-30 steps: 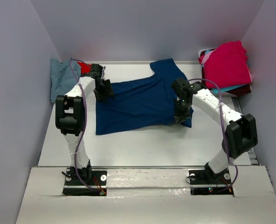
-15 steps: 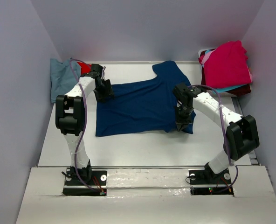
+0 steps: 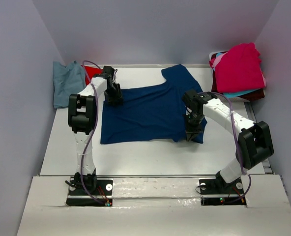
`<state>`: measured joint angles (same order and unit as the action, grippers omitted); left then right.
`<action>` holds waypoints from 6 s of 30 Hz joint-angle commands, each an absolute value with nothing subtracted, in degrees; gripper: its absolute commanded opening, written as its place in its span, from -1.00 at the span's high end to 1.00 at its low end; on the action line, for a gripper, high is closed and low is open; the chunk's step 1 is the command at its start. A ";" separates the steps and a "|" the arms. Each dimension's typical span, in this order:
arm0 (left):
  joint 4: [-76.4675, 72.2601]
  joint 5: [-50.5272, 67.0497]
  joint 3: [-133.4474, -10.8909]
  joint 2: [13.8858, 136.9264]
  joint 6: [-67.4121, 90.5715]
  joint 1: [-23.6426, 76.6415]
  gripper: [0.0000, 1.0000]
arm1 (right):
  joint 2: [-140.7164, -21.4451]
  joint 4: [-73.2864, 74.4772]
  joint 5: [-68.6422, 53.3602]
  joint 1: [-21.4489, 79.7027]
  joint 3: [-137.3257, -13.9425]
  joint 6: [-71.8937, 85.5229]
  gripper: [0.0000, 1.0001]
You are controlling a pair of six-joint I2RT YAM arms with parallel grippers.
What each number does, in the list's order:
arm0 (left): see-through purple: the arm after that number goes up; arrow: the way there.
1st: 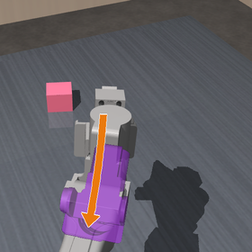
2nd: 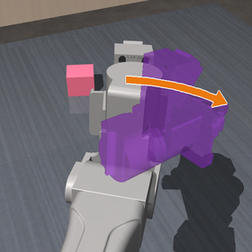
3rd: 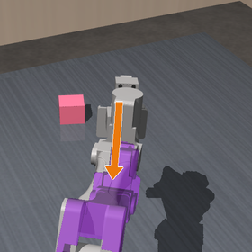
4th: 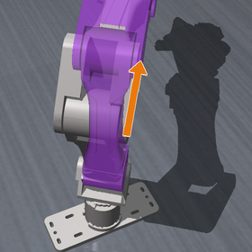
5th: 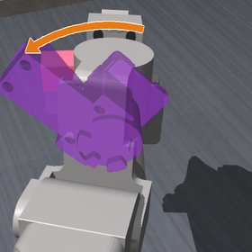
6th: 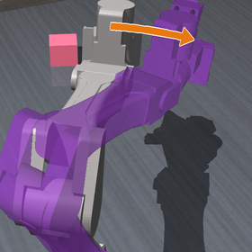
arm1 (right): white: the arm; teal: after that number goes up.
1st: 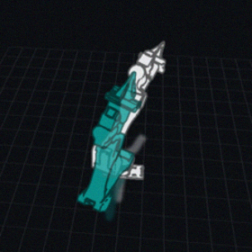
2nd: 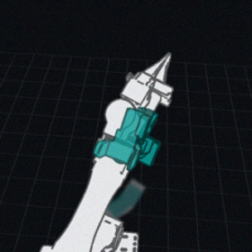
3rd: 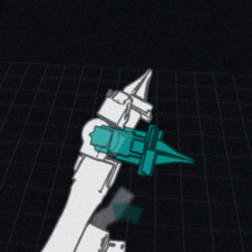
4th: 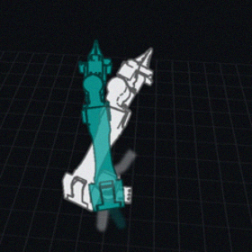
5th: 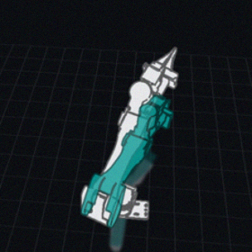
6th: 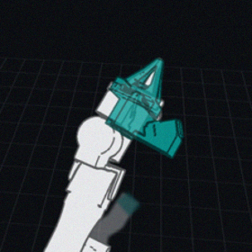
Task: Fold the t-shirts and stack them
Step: Flatten the tshirt out
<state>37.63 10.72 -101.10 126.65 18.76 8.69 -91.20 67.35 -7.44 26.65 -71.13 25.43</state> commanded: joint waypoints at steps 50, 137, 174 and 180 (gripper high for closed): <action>43.59 7.38 -115.14 139.04 18.28 4.57 0.10 | -74.36 81.12 -19.42 26.46 -64.60 23.38 0.86; 42.98 9.23 -112.24 139.75 17.75 2.99 0.18 | -84.35 69.53 -22.17 26.46 -93.50 41.74 -0.08; 42.01 12.83 -107.40 127.80 16.88 3.52 0.18 | -125.95 69.34 10.26 3.25 -113.11 42.28 -0.11; 43.15 15.29 -113.02 125.60 15.56 4.04 0.13 | -127.52 70.22 12.66 3.25 -114.87 40.26 -0.12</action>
